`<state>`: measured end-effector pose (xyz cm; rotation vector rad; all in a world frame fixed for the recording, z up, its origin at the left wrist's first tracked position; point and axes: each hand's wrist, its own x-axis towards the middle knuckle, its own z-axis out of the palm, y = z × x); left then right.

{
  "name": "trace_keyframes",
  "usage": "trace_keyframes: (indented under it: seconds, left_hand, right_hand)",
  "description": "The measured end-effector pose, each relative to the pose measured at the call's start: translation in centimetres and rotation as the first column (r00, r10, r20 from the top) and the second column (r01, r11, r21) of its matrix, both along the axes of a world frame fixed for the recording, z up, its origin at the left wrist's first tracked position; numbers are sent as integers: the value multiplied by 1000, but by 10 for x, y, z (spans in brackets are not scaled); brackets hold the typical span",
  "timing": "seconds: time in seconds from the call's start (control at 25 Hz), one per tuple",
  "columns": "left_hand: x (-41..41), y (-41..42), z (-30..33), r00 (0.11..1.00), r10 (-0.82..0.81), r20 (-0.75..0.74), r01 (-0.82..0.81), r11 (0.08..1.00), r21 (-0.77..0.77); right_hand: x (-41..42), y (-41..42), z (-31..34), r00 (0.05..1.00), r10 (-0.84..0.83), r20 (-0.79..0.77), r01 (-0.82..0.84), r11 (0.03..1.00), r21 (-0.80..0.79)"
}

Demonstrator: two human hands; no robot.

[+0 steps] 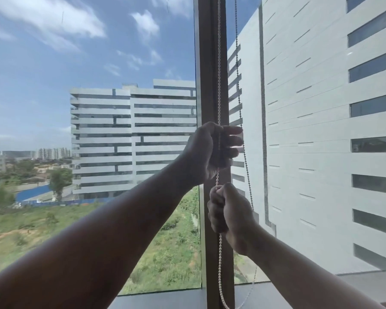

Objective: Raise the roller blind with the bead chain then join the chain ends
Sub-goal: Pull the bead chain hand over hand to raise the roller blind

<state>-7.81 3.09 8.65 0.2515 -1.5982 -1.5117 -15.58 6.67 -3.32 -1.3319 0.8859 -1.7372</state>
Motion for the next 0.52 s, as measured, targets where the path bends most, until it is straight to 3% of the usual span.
trace_keyframes:
  seconds: [0.24,0.52]
  left_hand:
    - [-1,6,-10,994,-48,-97,49,999,11]
    - [-7,-4,-42,999,-17,-27,17,1000,-4]
  right_hand:
    - [-8,7,-2,999,27,-25,-27,999,-18]
    - [-15,3,-35,998,54,-31,-52,996,78]
